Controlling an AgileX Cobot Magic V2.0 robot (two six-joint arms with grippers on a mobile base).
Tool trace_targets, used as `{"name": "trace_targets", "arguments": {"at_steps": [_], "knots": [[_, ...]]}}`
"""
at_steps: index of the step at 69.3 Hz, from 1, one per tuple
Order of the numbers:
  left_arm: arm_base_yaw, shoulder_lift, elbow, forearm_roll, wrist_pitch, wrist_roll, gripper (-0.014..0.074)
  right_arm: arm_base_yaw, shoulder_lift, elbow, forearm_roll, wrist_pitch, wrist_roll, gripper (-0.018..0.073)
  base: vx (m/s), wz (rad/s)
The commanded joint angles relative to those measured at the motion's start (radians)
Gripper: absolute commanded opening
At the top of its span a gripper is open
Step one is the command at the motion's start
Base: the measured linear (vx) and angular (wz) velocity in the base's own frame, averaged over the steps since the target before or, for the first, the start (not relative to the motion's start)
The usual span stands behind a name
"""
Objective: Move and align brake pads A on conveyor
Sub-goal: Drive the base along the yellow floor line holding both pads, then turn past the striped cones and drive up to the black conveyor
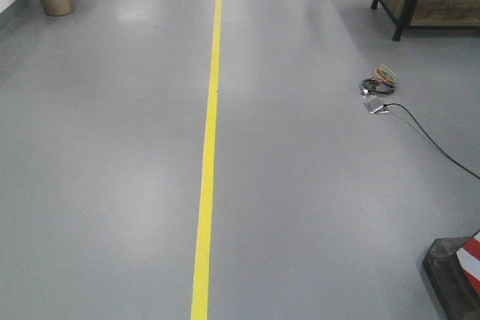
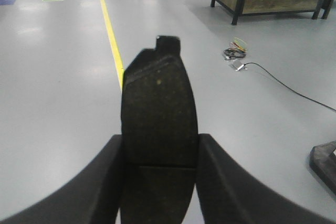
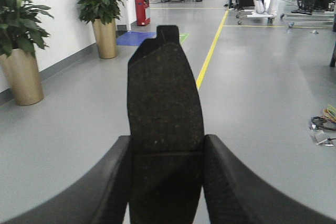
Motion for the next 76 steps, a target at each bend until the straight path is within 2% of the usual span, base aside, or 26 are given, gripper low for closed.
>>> {"name": "trace_targets", "arguments": {"at_steps": [1, 24, 76], "knots": [[-0.003, 0.010, -0.029, 0.019, -0.088, -0.005, -0.0006, -0.004, 0.011, -0.028, -0.022, -0.102, -0.008, -0.0004, 0.44, -0.19], [-0.003, 0.010, -0.029, 0.019, -0.088, -0.005, -0.0006, -0.004, 0.011, -0.028, -0.022, -0.102, -0.008, -0.0004, 0.35, -0.43], [-0.003, 0.010, -0.029, 0.019, -0.088, -0.005, -0.0006, -0.004, 0.011, -0.028, -0.022, -0.102, -0.008, -0.0004, 0.20, -0.75]]}}
